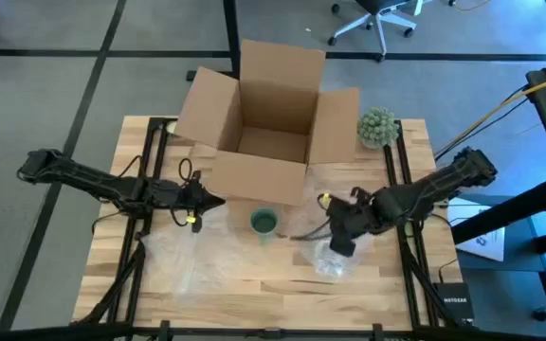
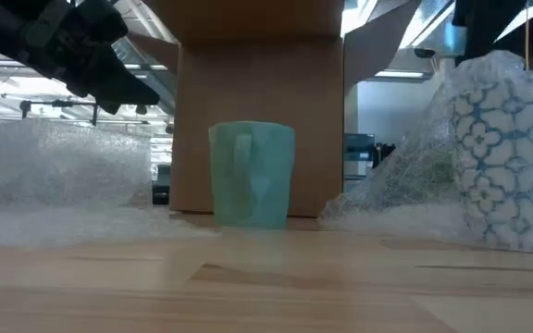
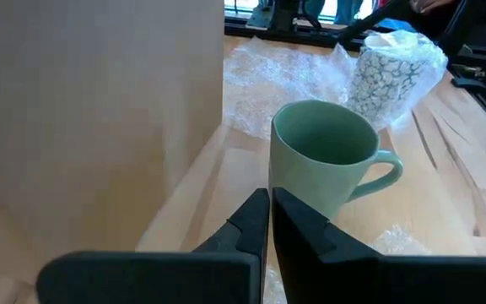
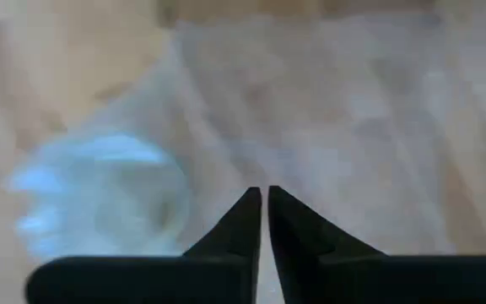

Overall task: Wrap mug
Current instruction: Wrap the bottom white blue floral mug glass

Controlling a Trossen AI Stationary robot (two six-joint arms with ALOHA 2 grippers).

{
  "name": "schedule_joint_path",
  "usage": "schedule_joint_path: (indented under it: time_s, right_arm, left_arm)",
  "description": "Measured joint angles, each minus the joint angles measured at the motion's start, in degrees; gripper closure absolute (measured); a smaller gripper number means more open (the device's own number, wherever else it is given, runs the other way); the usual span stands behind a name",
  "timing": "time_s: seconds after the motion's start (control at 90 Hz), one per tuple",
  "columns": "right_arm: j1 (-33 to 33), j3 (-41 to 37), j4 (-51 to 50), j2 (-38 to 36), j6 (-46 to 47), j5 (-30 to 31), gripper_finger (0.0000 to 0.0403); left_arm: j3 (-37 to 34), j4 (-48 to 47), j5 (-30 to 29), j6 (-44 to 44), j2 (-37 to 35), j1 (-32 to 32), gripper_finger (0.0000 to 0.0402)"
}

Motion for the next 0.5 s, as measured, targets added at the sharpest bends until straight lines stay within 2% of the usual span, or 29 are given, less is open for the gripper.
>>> schedule_joint_path:
  time_s: [0.156,0.322,0.5]
  right_arm:
    - [-7.2,-10.8,4.1,-4.5,-2.1,0.3,0.0303]
    - [-17.5,-25.8,17.3,-11.7,-6.8,-2.0,0.0221]
    - [-27.2,-37.8,30.0,-17.5,-9.4,-1.5,0.0174]
  left_arm:
    - [0.0,-0.2,0.0,0.0,0.0,0.0,0.0402]
    - [0.0,-0.3,0.3,0.0,0.0,0.0,0.0402]
    - [0.0,-0.3,0.4,0.0,0.0,0.0,0.0402]
